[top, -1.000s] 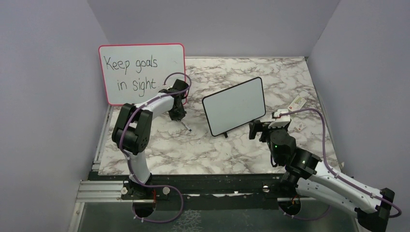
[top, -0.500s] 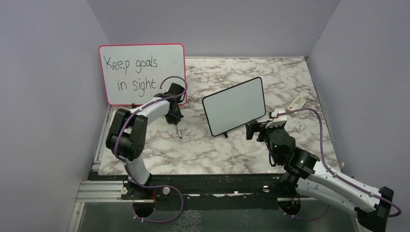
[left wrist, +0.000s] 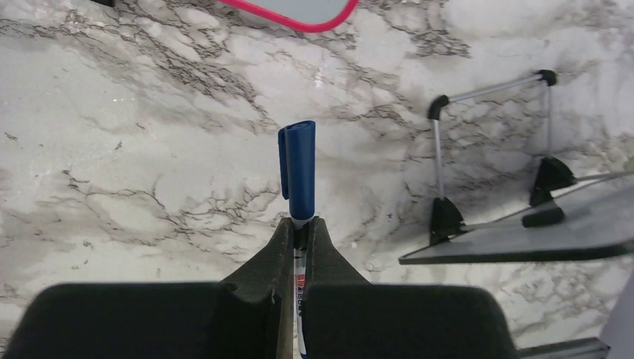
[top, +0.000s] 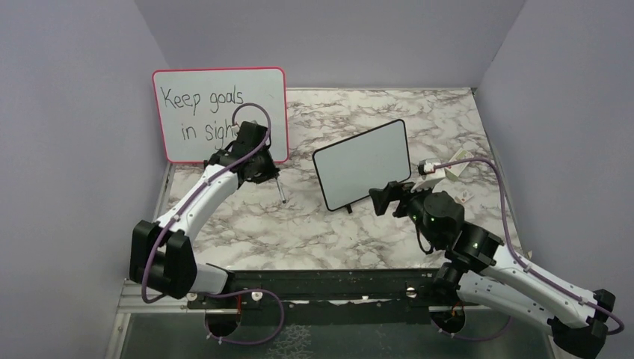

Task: Write a sentence on the whiteboard
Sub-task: Open the whiteboard marker at the center of the board.

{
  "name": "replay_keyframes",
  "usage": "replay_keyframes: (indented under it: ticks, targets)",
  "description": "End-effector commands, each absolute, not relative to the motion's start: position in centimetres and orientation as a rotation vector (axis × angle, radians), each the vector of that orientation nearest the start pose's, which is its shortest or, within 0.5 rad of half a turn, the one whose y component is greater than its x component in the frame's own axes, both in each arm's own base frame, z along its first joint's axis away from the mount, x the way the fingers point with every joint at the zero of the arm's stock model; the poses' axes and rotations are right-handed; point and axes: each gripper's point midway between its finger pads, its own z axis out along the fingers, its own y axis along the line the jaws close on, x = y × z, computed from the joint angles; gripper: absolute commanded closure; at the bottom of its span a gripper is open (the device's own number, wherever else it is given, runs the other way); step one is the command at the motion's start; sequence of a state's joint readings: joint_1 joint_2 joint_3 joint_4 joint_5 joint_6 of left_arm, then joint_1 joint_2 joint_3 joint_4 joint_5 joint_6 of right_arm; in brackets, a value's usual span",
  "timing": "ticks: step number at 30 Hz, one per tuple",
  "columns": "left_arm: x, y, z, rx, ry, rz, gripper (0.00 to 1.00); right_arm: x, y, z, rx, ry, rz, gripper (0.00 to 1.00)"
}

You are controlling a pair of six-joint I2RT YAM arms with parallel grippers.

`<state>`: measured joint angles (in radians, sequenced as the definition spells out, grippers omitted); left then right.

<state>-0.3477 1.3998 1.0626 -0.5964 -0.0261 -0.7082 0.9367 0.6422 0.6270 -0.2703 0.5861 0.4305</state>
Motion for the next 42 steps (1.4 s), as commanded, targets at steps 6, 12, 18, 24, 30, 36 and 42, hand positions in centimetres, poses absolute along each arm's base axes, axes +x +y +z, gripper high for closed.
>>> replay_keyframes:
  ticks: [6,12,18,24,30,36,42]
  targets:
    - [29.8,-16.5,19.3,-0.496,2.367,-0.736,1.0,20.9,21.0,25.6,-0.276,1.756,0.643,0.0]
    - [28.9,-17.8,22.5,-0.515,2.268,-0.876,1.0,20.9,22.5,26.2,-0.267,1.704,0.739,0.0]
    - [28.3,-19.9,24.5,-0.551,2.191,-0.968,1.0,21.1,25.1,26.9,-0.358,1.66,0.793,0.0]
    - [28.1,-21.4,25.5,-0.639,2.131,-1.028,1.0,21.9,28.6,27.0,-0.351,1.643,0.91,0.07]
    - [28.2,-21.2,26.1,-0.728,2.06,-1.002,1.0,23.2,29.7,28.5,-0.201,1.59,0.957,0.09]
    - [28.2,-21.4,26.6,-0.841,2.003,-1.025,1.0,23.3,31.6,29.1,-0.181,1.568,0.978,0.12]
    - [28.2,-21.7,27.3,-0.889,1.969,-1.046,1.0,23.7,32.8,29.5,-0.148,1.579,0.977,0.22]
